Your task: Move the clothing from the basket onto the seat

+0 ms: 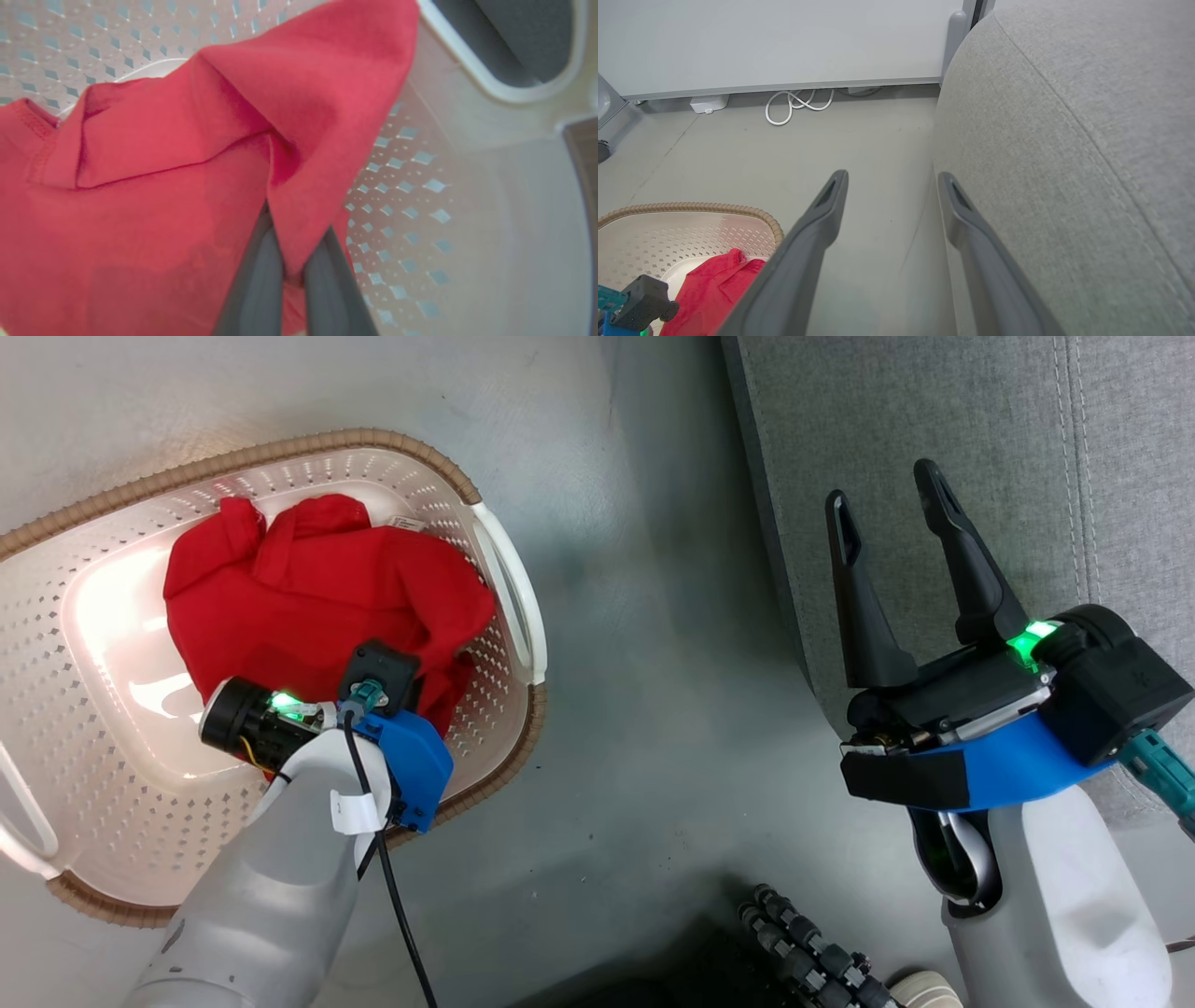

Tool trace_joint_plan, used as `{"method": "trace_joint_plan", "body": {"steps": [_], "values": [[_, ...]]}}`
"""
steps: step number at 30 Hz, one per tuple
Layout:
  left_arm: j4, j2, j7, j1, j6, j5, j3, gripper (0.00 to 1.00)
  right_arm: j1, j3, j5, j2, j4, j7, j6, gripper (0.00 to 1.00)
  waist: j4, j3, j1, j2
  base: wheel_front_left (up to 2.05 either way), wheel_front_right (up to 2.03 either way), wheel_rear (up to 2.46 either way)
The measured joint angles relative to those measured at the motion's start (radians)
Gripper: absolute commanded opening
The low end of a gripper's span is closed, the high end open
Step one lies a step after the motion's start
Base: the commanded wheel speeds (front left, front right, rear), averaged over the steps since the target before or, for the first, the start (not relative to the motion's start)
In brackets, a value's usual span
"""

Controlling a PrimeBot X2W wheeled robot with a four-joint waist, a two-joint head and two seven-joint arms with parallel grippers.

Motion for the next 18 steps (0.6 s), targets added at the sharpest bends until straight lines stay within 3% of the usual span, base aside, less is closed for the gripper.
{"method": "trace_joint_plan", "body": {"steps": [18], "values": [[0.005,-0.007,-0.003,-0.015,-0.009,-0.030,-0.001,0.00,-0.005,0.003,-0.002,0.000,0.017,-0.002,0.000,1.00,0.023,-0.025,0.0000,0.0000,0.00,0.00,0.00]]}}
